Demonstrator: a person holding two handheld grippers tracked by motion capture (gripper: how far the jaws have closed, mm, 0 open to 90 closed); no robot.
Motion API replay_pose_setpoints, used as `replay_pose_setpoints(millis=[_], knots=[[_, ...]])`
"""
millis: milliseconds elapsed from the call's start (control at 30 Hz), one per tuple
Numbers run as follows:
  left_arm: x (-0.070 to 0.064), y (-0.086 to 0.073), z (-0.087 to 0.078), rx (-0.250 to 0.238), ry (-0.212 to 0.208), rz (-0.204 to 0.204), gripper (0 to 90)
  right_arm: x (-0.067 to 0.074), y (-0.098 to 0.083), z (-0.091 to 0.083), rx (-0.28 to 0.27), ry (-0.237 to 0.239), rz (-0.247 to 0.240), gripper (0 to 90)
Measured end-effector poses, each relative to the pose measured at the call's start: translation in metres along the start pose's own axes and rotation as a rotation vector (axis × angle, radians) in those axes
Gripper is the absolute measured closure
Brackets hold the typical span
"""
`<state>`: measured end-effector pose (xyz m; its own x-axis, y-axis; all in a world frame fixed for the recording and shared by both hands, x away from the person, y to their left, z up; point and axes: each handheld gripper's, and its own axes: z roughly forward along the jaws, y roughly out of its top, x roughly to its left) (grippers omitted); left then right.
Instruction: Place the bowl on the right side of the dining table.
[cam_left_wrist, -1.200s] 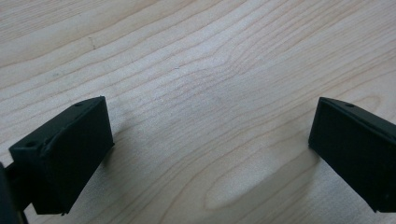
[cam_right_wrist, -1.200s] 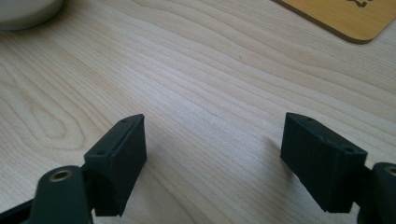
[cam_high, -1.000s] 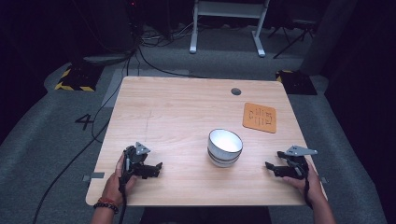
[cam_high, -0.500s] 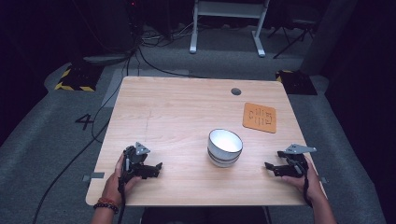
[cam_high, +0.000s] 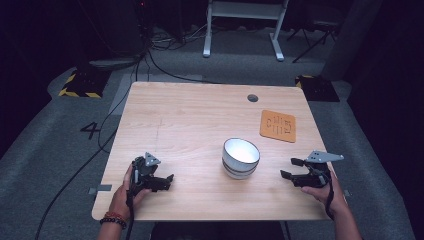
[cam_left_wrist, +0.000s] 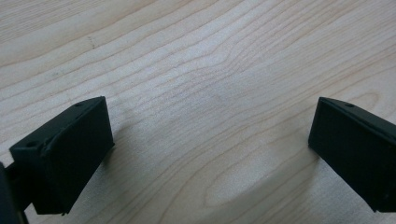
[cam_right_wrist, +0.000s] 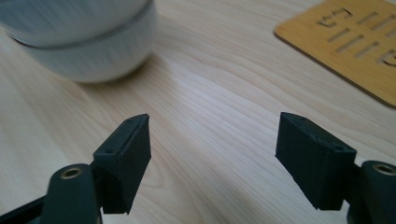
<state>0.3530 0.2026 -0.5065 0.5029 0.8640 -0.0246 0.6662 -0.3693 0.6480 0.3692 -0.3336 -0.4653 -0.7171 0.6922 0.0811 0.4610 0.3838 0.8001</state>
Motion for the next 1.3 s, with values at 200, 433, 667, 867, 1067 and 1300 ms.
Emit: replay_pose_setpoints(millis=[200,433,667,867,1067,1300], knots=[[0.0,0.0,0.0,-0.001,-0.002,-0.004,0.0,0.016,0.013,-0.003,-0.014,0.005,-0.069,26.5],[0.0,0.0,0.0,0.0,-0.001,-0.002,0.0,0.022,0.016,-0.001,-0.022,0.018,-0.104,28.6],[0.0,0.0,0.0,0.001,0.003,-0.001,0.0,0.03,0.019,0.005,0.011,0.024,-0.149,27.6],[0.0,0.0,0.0,0.0,0.0,-0.001,0.0,0.04,0.025,0.009,0.011,0.051,-0.177,26.8],[0.0,0.0,0.0,0.001,-0.002,-0.002,0.0,0.046,0.031,0.011,0.014,0.069,-0.196,26.7],[0.0,0.0,0.0,0.0,0.001,-0.004,0.0,0.055,0.043,0.011,-0.004,0.088,-0.22,26.3]])
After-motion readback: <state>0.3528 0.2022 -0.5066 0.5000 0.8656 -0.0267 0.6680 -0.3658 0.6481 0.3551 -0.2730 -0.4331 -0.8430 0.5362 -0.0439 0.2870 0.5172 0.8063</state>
